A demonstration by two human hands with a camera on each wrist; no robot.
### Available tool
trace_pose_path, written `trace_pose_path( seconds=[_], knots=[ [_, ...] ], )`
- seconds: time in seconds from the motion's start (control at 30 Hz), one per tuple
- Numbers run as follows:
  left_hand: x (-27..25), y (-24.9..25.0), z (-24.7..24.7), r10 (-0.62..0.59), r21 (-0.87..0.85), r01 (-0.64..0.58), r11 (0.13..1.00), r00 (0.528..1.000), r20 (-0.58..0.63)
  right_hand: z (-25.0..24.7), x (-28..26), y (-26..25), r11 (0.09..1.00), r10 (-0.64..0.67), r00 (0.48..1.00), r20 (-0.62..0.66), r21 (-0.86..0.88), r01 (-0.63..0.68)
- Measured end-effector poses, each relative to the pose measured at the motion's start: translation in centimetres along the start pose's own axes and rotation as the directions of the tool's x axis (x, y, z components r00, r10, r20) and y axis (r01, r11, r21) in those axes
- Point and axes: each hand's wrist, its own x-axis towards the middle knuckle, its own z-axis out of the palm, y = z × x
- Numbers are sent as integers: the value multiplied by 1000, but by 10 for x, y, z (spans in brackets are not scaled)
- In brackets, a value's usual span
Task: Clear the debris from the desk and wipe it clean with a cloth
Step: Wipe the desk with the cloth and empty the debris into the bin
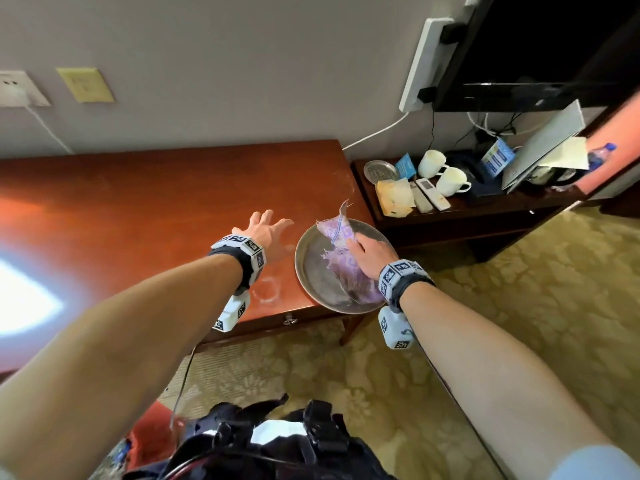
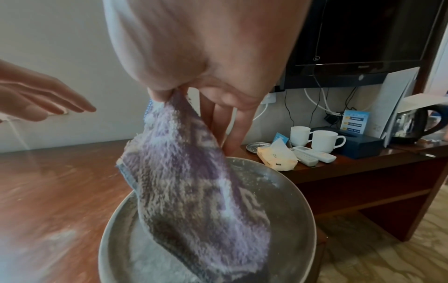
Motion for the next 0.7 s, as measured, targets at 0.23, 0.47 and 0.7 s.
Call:
trace_pose_path(
  seconds=[0.23, 0.47, 0.7],
  knots=[
    [13, 8, 11, -22, -13, 22, 1000, 1000, -6, 6, 27, -2, 997, -10, 998, 70, -72, 15],
    [20, 1, 13, -30, 40, 27, 999, 996, 79, 32, 48, 4, 985, 17, 973, 231, -173, 24],
    [35, -10, 14, 23, 16, -24, 1000, 997, 75, 52, 47, -3, 970, 98, 926, 364, -244, -7]
  ],
)
